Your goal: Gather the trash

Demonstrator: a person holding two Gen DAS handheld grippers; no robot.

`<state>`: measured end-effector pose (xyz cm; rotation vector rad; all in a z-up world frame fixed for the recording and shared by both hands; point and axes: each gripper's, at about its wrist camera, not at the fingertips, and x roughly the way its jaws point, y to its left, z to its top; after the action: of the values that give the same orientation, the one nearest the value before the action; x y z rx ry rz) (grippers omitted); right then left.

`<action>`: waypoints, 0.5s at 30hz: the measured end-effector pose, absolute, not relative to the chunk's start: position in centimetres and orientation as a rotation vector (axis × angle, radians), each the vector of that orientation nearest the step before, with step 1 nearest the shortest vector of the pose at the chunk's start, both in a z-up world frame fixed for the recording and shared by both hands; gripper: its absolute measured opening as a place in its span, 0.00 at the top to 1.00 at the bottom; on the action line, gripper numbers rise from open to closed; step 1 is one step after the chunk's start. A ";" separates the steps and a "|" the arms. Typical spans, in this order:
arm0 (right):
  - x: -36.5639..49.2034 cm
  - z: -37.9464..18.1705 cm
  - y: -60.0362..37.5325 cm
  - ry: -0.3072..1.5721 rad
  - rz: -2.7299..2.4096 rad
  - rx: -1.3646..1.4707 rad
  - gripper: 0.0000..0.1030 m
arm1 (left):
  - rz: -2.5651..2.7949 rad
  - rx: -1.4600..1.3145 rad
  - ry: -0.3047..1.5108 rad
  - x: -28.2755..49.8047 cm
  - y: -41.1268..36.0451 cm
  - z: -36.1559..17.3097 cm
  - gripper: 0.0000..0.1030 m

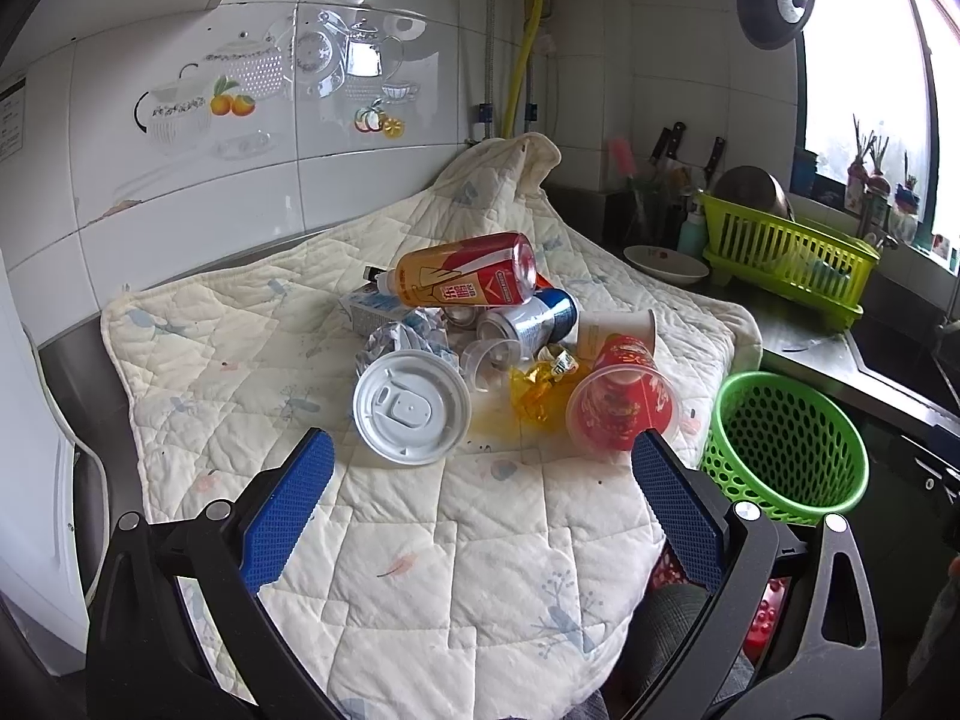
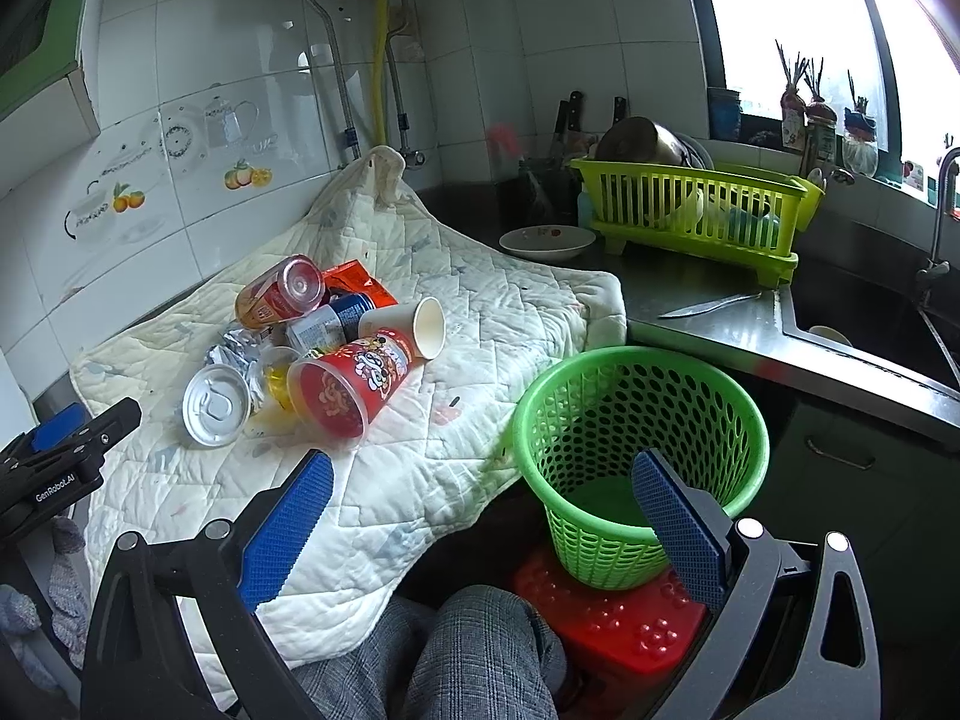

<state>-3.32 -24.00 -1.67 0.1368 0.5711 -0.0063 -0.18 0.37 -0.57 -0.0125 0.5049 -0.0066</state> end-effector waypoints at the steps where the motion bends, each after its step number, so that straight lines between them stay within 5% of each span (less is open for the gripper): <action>1: -3.4 -1.7 -24.0 0.570 -0.006 0.139 0.06 | -0.008 -0.012 0.505 -0.2 0.4 -0.6 0.05; 15: -3.0 -1.9 -23.8 0.583 0.000 0.140 0.06 | -0.002 -0.021 0.510 -0.1 0.7 -0.6 0.05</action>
<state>-3.04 -23.84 -1.89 0.1403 0.5827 -0.0001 -0.05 0.72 -0.59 -0.0209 0.5103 -0.0019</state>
